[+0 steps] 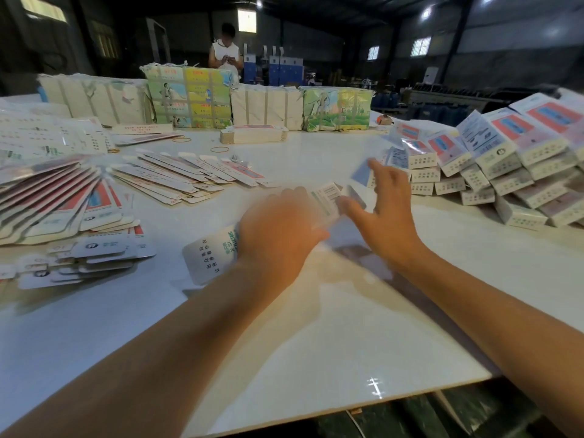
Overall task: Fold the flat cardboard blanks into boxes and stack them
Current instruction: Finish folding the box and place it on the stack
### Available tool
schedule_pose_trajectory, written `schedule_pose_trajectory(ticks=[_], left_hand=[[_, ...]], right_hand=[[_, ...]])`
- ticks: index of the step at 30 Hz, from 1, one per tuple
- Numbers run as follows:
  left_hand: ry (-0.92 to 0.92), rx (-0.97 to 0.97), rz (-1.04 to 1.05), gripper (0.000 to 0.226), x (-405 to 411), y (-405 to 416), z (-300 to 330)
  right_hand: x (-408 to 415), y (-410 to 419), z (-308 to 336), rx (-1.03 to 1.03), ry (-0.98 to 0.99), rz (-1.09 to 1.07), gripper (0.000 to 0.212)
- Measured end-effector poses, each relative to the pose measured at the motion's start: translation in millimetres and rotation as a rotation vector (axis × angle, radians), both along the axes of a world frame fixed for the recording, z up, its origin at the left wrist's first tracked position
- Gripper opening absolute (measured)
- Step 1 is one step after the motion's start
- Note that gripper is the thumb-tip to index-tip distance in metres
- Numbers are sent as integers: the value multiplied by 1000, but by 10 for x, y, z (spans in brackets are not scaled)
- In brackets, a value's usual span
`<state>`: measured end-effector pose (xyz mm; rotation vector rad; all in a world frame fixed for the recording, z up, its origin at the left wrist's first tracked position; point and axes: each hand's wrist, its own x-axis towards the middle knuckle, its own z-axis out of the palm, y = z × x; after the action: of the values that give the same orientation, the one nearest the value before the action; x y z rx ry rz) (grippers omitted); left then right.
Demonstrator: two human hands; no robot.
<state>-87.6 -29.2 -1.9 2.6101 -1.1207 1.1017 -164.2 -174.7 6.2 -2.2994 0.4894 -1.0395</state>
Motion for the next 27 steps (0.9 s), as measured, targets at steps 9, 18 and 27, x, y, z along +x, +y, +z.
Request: schedule_pose_trajectory(ticks=[9, 18, 27], left_hand=[[-50, 8, -13, 69, -63, -57, -17], [-271, 19, 21, 60, -93, -35, -59], [-232, -78, -8, 74, -44, -6, 25]], right_hand=[[70, 84, -4, 788, -113, 366, 13], [18, 312, -45, 345, 21, 346, 35], [57, 153, 33, 1047, -155, 577, 33]])
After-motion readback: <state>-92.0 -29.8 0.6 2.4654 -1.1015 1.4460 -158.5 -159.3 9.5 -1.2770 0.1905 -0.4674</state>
